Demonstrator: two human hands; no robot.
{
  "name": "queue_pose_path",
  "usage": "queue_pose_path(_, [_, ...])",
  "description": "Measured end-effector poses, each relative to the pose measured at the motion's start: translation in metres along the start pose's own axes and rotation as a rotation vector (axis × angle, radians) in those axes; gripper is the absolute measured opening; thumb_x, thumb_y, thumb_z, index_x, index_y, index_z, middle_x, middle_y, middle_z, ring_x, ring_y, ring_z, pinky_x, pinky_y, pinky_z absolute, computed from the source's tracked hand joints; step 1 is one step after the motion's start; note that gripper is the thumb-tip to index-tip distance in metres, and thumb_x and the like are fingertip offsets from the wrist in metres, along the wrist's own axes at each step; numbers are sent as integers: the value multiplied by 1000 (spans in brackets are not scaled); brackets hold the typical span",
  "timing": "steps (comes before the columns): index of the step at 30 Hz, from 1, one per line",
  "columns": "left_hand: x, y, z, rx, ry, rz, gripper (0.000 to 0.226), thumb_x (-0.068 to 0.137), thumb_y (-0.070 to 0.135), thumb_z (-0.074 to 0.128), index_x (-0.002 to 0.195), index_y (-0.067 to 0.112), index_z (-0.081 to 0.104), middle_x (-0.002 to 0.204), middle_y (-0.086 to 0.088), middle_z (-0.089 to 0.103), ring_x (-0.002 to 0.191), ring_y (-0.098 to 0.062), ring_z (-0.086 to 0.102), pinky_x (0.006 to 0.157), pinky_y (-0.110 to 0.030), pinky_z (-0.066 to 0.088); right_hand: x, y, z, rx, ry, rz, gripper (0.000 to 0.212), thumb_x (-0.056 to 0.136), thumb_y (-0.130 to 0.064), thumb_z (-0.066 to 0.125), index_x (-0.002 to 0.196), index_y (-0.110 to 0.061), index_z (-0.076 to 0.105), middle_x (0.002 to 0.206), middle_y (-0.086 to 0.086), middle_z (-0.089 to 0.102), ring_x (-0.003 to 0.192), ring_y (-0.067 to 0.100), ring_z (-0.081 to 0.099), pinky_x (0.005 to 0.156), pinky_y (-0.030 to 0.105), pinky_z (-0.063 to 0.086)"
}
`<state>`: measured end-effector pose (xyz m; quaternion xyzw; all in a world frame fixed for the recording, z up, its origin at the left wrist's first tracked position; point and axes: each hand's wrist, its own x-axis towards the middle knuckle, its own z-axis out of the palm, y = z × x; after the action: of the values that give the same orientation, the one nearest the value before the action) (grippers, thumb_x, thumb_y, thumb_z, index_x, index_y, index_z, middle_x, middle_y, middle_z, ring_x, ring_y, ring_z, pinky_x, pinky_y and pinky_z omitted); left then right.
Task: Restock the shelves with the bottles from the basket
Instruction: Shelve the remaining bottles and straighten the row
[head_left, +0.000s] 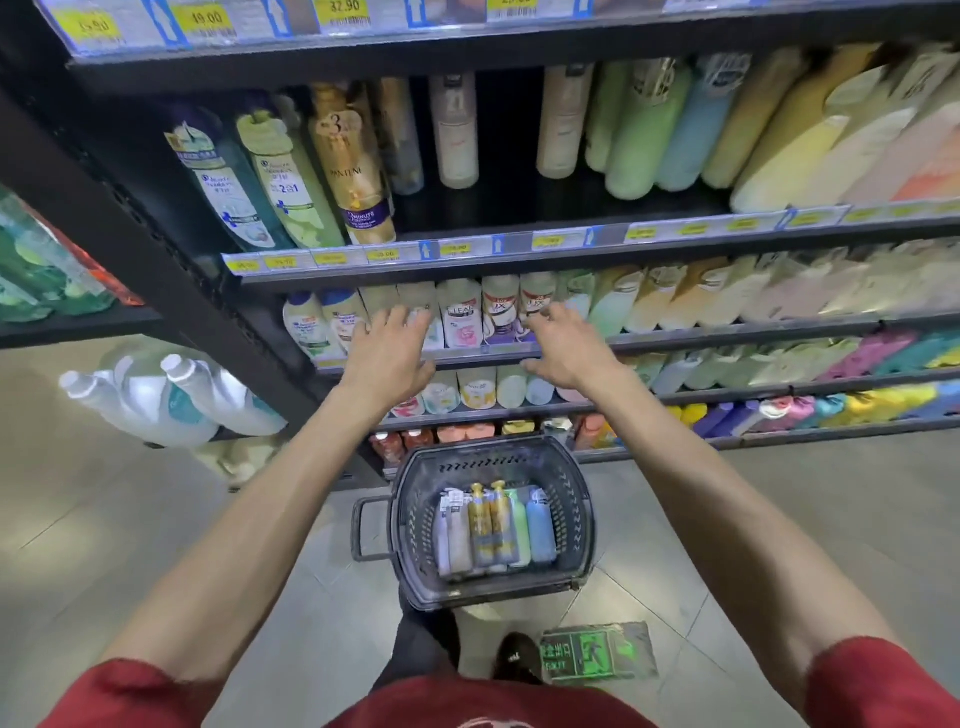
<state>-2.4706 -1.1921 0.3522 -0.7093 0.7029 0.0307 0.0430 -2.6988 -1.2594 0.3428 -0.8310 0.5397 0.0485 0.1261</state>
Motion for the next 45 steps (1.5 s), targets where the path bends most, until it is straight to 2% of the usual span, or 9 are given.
queue_pose_path(8, [-12,9,35,-142,-20,45,64,92,45,63,145,13,45,135,-16,55,124,-39,50,95,-50,46,-22,17,46,98,-96,102,61,91,-41,65,142,-12,46,142,16,41,131,38,39,106,47,40])
queue_pose_path(13, [-14,-5,70,-178,-80,54,62,93,45,60,145,14,44,136,-15,54,126,-38,49,96,-51,46,-28,10,75,189,-101,193,57,90,-36,66,139,-11,50,142,17,44,130,37,43,107,43,40])
queue_pose_path(17, [-19,-17,112,-236,-89,74,59,93,42,63,142,13,49,134,-15,57,124,-37,51,94,-48,46,-35,0,117,207,-145,242,53,90,-34,65,136,-13,50,141,15,44,129,36,43,105,50,41])
queue_pose_path(21, [-30,-21,160,-216,-211,57,56,94,42,61,139,12,50,131,-17,57,123,-38,51,92,-50,48,-43,-1,168,225,-181,254,49,90,-32,67,129,-5,53,134,22,47,126,41,44,102,46,43])
queue_pose_path(25, [-35,-22,217,-267,-280,67,54,97,41,59,140,10,49,133,-18,55,126,-39,51,95,-51,48,-42,0,225,253,-244,275,35,95,-25,61,120,-1,58,127,24,54,121,40,50,105,44,39])
queue_pose_path(31, [-33,-16,314,-381,-332,42,57,97,41,58,143,9,48,135,-18,56,125,-37,52,88,-45,51,-19,15,318,293,-290,309,46,90,-30,67,130,-10,54,130,22,50,121,40,51,100,43,46])
queue_pose_path(35, [-30,-16,389,-396,-369,-11,63,98,42,57,150,11,41,145,-17,50,133,-36,47,98,-48,49,8,24,384,295,-348,325,53,94,-33,64,137,-7,48,137,22,45,125,40,48,101,41,43])
queue_pose_path(41, [7,-13,501,-347,-389,22,57,97,43,58,142,9,46,137,-17,49,128,-38,46,94,-47,49,43,44,491,308,-358,302,59,97,-36,61,147,-9,42,146,20,40,129,39,45,102,45,44])
queue_pose_path(45, [30,-5,570,-360,-369,17,53,97,44,58,136,10,48,136,-16,50,126,-37,46,91,-47,49,69,59,559,308,-317,277,56,97,-33,62,144,-8,44,143,22,42,126,40,47,98,43,46])
